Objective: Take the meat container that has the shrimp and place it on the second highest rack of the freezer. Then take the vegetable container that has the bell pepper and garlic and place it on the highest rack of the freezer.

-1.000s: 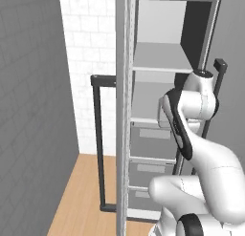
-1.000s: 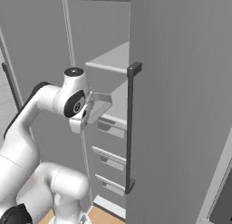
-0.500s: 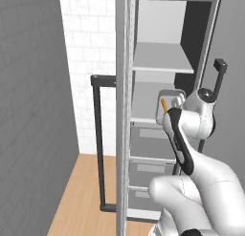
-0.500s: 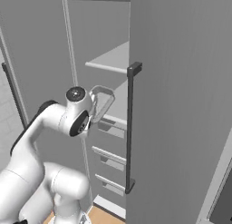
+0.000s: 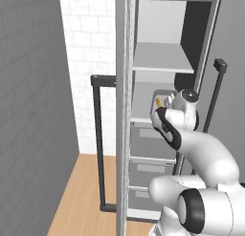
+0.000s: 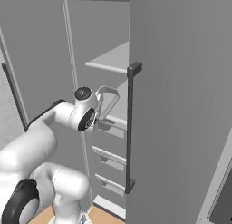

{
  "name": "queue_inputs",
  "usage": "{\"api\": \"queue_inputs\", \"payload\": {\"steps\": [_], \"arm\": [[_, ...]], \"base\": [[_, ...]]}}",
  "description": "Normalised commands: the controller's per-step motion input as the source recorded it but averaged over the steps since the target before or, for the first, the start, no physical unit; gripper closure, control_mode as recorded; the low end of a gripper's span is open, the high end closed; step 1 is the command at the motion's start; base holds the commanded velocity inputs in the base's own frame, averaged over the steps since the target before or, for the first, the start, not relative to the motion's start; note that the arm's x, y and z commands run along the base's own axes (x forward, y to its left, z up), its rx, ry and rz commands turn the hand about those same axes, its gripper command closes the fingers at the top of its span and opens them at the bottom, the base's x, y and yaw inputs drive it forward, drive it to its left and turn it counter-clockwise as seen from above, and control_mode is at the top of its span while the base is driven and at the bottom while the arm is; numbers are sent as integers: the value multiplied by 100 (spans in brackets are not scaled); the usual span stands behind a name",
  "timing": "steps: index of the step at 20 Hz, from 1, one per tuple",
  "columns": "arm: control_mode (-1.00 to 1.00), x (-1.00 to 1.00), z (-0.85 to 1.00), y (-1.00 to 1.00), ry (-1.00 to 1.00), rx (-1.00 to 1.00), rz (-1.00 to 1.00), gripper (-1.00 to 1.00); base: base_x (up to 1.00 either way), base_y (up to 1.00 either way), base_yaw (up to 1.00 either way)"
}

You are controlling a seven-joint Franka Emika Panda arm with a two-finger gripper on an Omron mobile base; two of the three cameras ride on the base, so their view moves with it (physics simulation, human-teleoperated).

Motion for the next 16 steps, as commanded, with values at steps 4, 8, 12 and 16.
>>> {"api": "queue_inputs", "payload": {"steps": [4,8,12,16], "arm": [[-100,31,-14,-20,-15,0,0,100],[-100,45,-1,-12,-3,0,0,100],[-100,47,0,-7,-1,0,0,100],[-100,13,-6,-2,0,0,-1,100]], "base": [[0,0,0],[0,0,0],[0,0,0],[0,0,0]]}}
